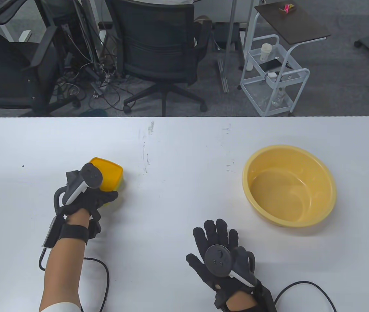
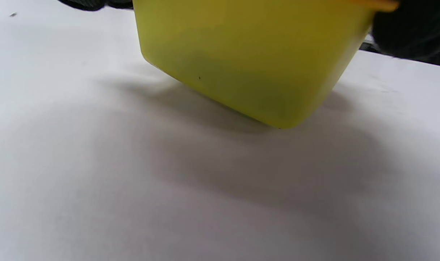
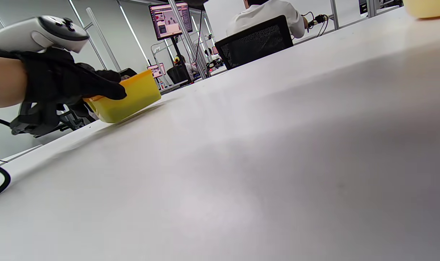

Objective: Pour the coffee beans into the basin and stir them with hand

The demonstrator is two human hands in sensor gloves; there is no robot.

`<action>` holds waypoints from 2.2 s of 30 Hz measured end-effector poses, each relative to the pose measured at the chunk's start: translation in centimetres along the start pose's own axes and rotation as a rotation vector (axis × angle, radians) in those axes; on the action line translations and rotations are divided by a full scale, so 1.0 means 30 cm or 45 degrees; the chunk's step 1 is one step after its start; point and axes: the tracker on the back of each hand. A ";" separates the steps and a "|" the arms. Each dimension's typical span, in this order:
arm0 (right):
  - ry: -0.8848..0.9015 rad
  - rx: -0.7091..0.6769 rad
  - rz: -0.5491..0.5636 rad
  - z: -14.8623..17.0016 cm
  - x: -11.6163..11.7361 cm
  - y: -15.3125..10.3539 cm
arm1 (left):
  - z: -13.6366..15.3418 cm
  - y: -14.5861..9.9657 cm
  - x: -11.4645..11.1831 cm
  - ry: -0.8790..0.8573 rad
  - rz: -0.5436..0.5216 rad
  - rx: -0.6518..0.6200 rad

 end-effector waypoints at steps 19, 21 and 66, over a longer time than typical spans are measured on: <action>0.091 0.072 0.096 0.039 -0.060 -0.027 | -0.491 -0.444 -0.276 0.544 0.240 -0.997; 0.092 0.070 0.093 0.039 -0.060 -0.027 | -0.505 -0.443 -0.303 0.555 0.251 -1.002; -0.335 -0.362 -0.075 -0.298 0.121 0.021 | -0.261 -0.383 -0.455 0.088 0.449 -0.812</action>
Point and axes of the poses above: the tracker on the back of each hand, its own z axis roughly to the little-finger side, its own y axis roughly from the wrist to the fingertips, x = y × z, and after that the axes turned 8 degrees about z, right-handed
